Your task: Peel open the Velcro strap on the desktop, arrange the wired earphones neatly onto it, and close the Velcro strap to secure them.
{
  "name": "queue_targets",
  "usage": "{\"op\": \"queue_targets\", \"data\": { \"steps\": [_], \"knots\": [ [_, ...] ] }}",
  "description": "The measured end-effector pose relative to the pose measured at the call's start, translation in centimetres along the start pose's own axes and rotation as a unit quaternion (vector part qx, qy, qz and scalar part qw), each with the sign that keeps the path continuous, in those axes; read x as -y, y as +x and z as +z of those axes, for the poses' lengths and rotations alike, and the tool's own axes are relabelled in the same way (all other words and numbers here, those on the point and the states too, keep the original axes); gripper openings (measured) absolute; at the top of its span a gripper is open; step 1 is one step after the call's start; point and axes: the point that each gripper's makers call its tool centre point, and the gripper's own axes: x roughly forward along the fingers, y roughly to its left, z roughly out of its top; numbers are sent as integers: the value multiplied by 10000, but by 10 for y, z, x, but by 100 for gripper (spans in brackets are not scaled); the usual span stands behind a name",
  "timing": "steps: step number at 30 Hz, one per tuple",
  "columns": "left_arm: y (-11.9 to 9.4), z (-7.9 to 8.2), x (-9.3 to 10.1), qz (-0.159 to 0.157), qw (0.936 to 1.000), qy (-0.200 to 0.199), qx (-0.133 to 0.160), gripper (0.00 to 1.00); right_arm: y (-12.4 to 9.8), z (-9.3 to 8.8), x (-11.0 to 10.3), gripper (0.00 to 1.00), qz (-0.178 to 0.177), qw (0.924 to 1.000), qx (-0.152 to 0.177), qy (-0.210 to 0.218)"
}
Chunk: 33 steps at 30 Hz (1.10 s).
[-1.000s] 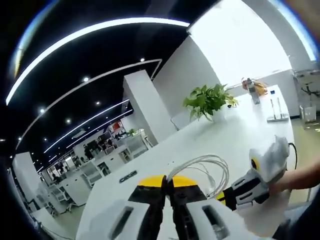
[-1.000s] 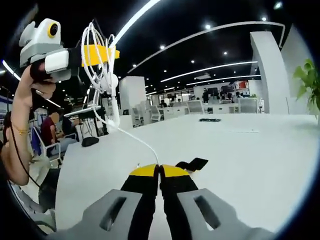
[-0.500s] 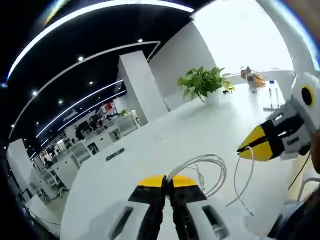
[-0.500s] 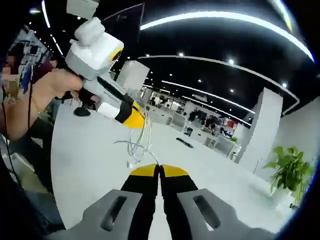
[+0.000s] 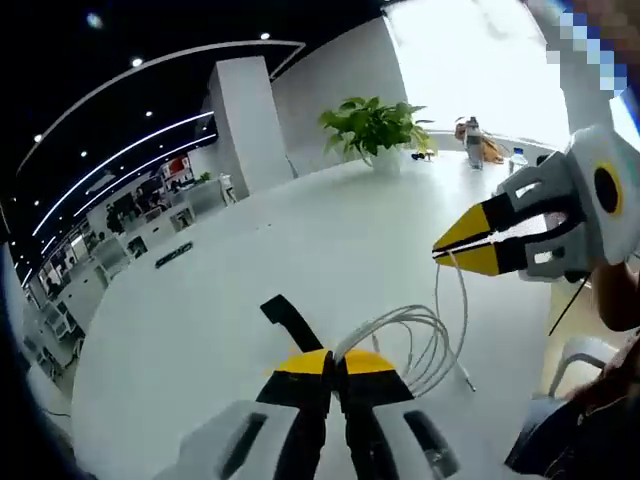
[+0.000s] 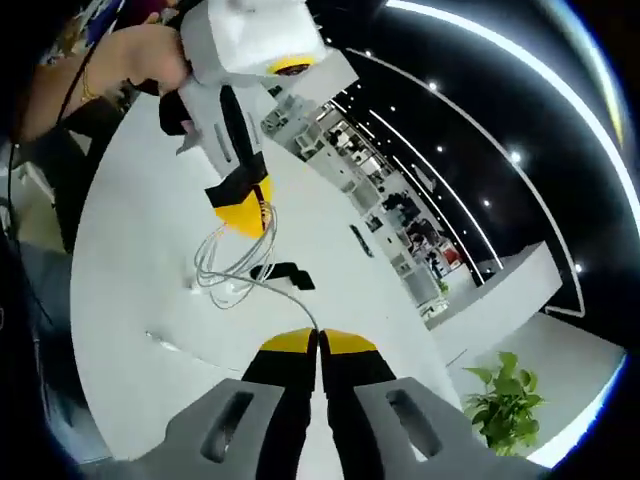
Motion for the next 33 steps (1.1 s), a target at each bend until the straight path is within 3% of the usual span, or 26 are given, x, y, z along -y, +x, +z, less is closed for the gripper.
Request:
{"op": "queue_targets", "data": {
  "steps": [3, 5, 7, 9, 12, 18, 21, 26, 33],
  "knots": [
    [13, -10, -6, -80, 9995, -166, -254, 7, 12, -5, -1, 5, -31, 9991, -127, -399],
    [19, -18, -9, -136, 9983, -292, -495, 7, 19, -6, -1, 5, -43, 9990, -98, -427],
    [26, -28, -11, -225, 9956, -401, -813, 7, 24, -5, -1, 5, -2, 9992, -17, -398],
    [31, -33, -12, -289, 9941, -450, -949, 7, 31, -2, -7, 5, 218, 9995, 224, -52],
    [34, -39, -15, -314, 9934, -556, -949, 7, 37, -3, -5, 5, 312, 9971, 503, 476],
    [38, -44, -19, -360, 9924, -739, -918, 6, 45, -3, -8, 5, 716, 9911, 831, 749],
    [39, -44, -20, -387, 9923, -755, -905, 6, 49, 3, -14, 5, 1058, 9822, 1118, 1080],
    [35, -44, -21, -386, 9930, -604, -941, 6, 49, 7, -5, 5, 1084, 9759, 1258, 1415],
    [27, -36, -21, -380, 9950, -632, -677, 6, 46, 14, -6, 5, 1191, 9681, 1446, 1664]
  ]
}}
